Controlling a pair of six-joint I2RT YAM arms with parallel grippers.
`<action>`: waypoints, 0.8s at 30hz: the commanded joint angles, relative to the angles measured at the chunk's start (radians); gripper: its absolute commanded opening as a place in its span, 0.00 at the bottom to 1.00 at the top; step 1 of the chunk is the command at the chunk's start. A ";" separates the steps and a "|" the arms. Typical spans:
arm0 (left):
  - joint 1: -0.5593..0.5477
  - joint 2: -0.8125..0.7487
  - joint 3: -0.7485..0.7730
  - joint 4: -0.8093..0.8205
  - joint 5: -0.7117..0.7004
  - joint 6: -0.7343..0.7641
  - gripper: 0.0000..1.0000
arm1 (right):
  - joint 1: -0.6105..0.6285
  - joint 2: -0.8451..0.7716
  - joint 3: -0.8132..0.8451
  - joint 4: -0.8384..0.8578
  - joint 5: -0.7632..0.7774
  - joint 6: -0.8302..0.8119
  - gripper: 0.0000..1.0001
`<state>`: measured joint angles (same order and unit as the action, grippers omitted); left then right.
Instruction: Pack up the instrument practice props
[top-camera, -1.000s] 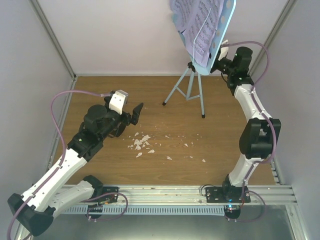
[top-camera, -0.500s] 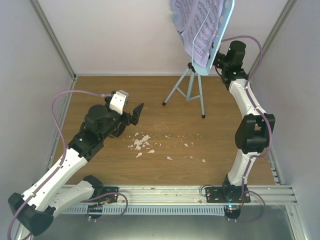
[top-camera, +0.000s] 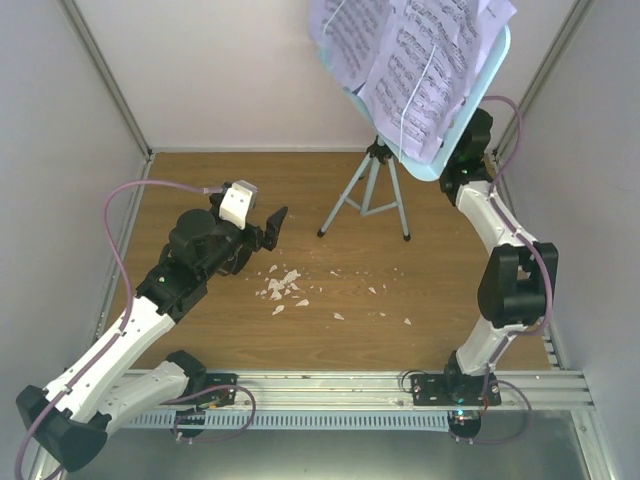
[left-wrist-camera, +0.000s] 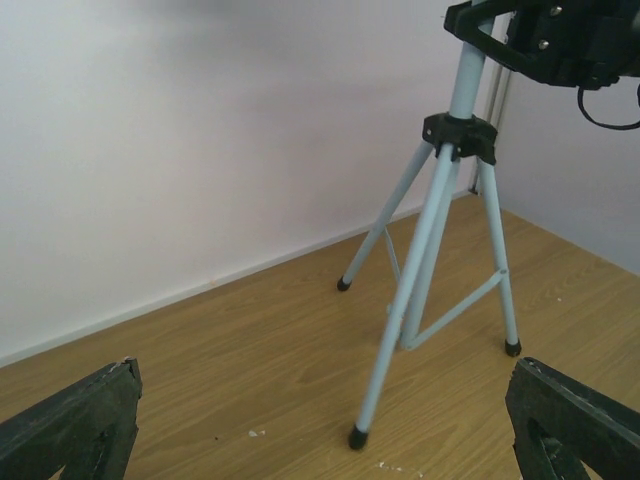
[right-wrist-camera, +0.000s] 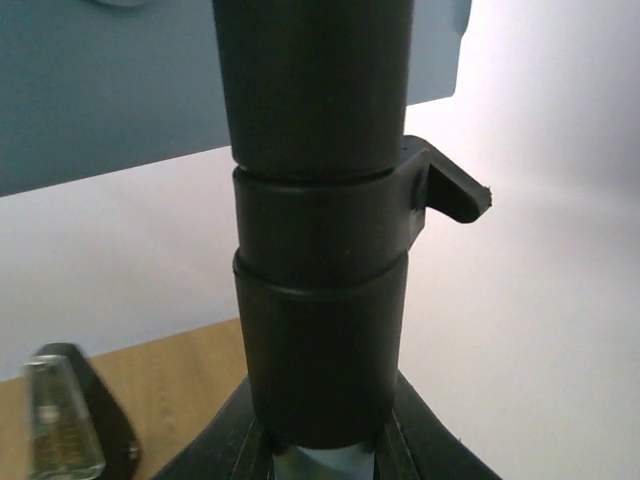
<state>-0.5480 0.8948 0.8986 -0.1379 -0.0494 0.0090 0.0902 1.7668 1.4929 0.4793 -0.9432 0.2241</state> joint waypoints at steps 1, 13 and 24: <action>0.003 0.005 -0.012 0.061 0.008 -0.007 0.99 | 0.031 -0.087 -0.028 0.159 -0.081 0.186 0.00; 0.003 0.006 -0.019 0.066 0.003 -0.006 0.99 | 0.200 -0.111 -0.090 0.309 -0.213 0.262 0.00; 0.002 -0.004 -0.027 0.075 0.014 -0.003 0.99 | 0.283 0.001 0.024 0.308 -0.335 0.258 0.01</action>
<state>-0.5480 0.9028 0.8848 -0.1291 -0.0475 0.0090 0.3450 1.7638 1.4197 0.7414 -1.2747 0.4870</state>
